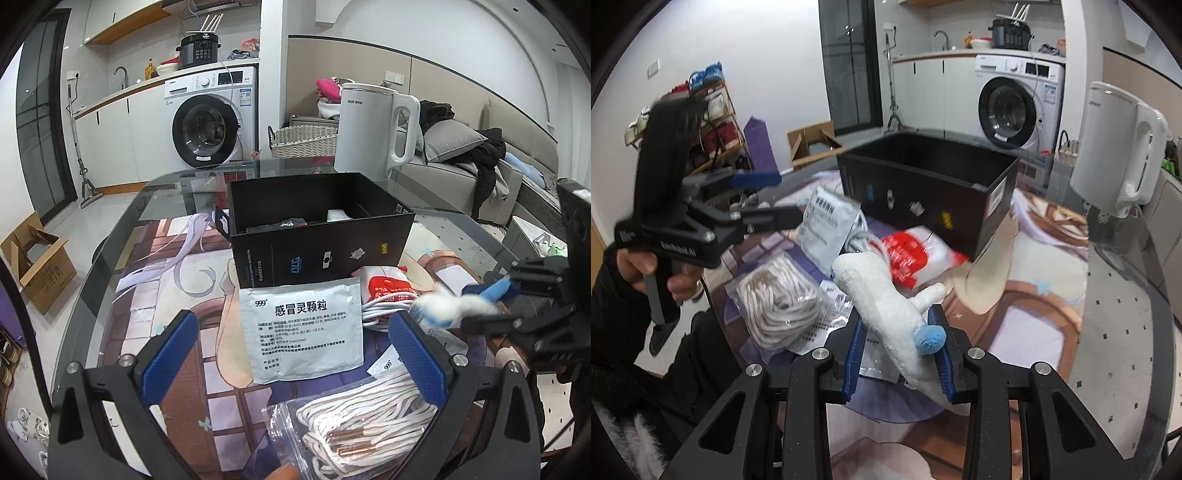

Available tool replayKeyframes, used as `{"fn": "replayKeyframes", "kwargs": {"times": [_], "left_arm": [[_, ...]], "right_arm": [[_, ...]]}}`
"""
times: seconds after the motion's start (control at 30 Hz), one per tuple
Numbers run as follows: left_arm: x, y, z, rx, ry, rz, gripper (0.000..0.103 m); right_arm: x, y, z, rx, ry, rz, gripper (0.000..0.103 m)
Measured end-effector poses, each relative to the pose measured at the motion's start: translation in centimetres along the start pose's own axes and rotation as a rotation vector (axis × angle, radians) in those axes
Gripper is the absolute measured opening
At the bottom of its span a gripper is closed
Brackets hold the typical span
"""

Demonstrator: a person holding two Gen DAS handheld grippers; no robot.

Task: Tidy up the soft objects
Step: 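Close the right tool on the white plush toy's body, then lift the white plush toy off the table with the right tool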

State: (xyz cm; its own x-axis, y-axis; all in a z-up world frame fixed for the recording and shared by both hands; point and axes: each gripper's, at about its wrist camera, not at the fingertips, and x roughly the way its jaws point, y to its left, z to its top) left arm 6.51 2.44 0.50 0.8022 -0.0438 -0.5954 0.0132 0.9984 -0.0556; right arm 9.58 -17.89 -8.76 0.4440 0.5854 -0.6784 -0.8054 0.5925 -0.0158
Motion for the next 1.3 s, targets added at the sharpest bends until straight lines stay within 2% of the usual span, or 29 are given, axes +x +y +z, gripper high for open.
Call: {"fn": "replayKeyframes", "kwargs": {"times": [0.2,0.47,0.63,1.0,1.3], "left_arm": [[0.1,0.1,0.0,0.0,0.006,-0.001,0.103],[-0.9,-0.9,-0.1,0.052,0.021,-0.024,0.103],[-1.4,-1.5,-0.9,-0.008,0.087,-0.071,0.103],[-1.1,-5.6,-2.4,0.013,0.159,-0.037,0.103],[0.5,-5.9,-3.3,0.033,0.217,0.014,0.103]], "right_arm": [[-1.6,-0.9,0.8,0.041,-0.078,0.009,0.034],[-2.2,-1.1,1.2,0.061,-0.12,0.001,0.034],[-2.4,-1.5,1.1,0.078,-0.134,-0.011,0.034],[-3.2,-1.8,1.2,0.091,-0.155,-0.031,0.034],[-3.1,-1.8,1.2,0.087,-0.148,-0.026,0.034]]}}
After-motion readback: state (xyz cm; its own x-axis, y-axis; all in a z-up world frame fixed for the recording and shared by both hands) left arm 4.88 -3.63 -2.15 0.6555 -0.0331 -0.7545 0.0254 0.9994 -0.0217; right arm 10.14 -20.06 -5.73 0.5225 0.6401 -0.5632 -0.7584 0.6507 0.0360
